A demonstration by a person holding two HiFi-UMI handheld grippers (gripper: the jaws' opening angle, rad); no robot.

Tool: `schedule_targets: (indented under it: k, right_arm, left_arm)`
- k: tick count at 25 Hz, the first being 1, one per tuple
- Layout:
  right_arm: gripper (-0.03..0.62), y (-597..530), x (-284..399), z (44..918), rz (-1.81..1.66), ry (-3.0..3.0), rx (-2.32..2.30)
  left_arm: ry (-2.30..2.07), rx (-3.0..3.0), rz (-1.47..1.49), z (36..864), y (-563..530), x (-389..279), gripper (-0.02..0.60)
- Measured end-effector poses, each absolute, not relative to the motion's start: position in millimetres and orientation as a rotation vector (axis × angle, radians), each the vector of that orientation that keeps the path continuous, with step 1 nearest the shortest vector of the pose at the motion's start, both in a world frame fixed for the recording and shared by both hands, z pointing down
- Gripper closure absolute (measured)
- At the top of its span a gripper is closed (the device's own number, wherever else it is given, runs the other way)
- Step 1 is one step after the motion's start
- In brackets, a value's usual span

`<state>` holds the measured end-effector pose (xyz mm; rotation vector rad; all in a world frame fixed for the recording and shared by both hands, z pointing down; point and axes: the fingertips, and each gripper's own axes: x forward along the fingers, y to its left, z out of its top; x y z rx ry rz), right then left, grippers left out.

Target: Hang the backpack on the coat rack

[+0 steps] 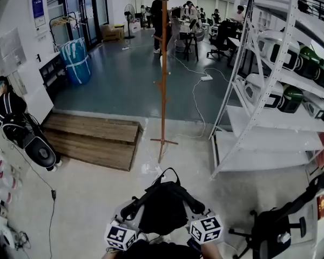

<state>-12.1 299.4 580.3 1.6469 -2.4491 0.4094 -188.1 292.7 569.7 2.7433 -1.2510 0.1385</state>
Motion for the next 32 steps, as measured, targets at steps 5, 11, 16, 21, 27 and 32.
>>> schedule_targets:
  k: [5, 11, 16, 21, 27, 32]
  right_arm:
    - [0.539, 300, 13, 588, 0.414, -2.471, 1.649]
    - [0.540, 303, 34, 590, 0.435, -2.452, 1.657]
    - [0.540, 287, 47, 594, 0.443, -2.417, 1.685]
    - [0.540, 258, 55, 602, 0.469, -2.378, 1.711]
    - [0.540, 199, 74, 606, 0.478, -2.371, 1.718]
    - [0.540, 140, 76, 602, 0.481, -2.379, 1.716]
  left_arm:
    - [-1.269, 2.743, 0.149, 576, 297, -163, 0.485]
    - [-1.229, 2.734, 0.190, 580, 299, -141, 0.485]
    - [-1.184, 2.738, 0.176, 587, 279, -127, 0.485]
    - [-1.133, 2.735, 0.178, 598, 242, -117, 0.485]
    - [-1.117, 2.736, 0.174, 604, 178, -96, 0.485]
    - [-1.129, 2.723, 0.193, 605, 120, -95, 0.485]
